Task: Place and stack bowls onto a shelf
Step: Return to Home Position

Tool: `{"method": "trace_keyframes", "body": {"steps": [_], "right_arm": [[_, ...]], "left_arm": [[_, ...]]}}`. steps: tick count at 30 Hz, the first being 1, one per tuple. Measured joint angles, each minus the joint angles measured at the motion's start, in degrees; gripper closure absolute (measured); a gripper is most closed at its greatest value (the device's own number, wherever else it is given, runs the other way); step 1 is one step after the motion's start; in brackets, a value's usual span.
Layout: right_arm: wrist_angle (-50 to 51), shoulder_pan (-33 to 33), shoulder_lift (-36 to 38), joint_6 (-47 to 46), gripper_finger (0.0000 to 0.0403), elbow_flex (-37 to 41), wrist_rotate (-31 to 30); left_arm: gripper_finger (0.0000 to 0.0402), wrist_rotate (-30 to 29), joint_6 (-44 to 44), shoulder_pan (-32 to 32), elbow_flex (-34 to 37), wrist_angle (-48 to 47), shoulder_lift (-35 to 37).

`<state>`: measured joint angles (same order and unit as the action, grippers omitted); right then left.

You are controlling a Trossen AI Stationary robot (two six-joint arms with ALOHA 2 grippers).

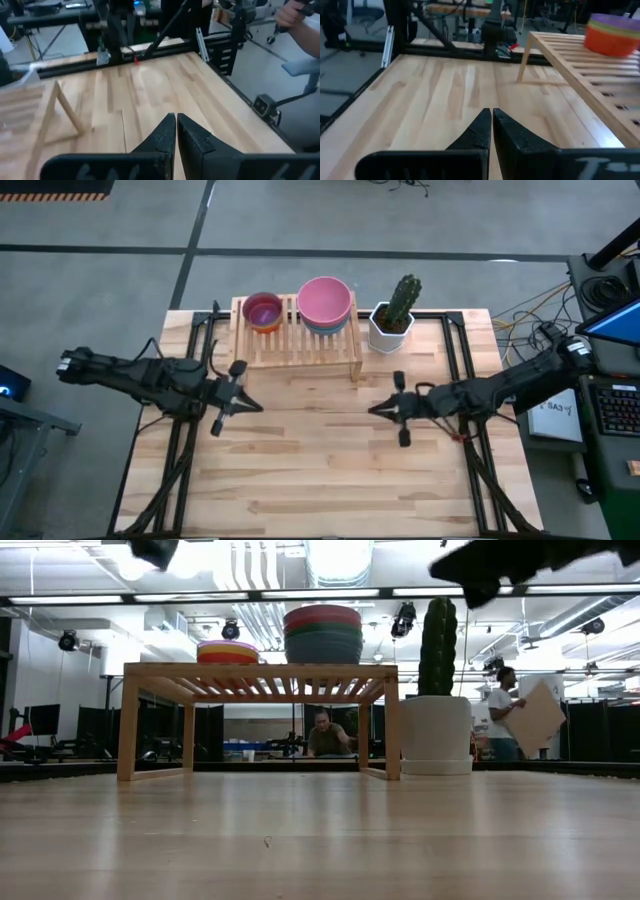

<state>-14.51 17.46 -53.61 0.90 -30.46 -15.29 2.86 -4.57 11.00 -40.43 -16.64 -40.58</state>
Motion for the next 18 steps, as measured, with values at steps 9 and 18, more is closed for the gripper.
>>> {"method": "trace_keyframes", "body": {"steps": [9,18], "right_arm": [[-4.58,-0.64,13.21,-0.20,0.0394,11.40,0.25],[-4.76,-0.64,25.73,0.34,0.0394,18.79,0.22]], "left_arm": [[0.0402,-0.01,3.26,-0.19,14.33,7.98,12.76],[0.0401,-2.37,5.15,-0.32,22.52,9.02,24.33]]}}
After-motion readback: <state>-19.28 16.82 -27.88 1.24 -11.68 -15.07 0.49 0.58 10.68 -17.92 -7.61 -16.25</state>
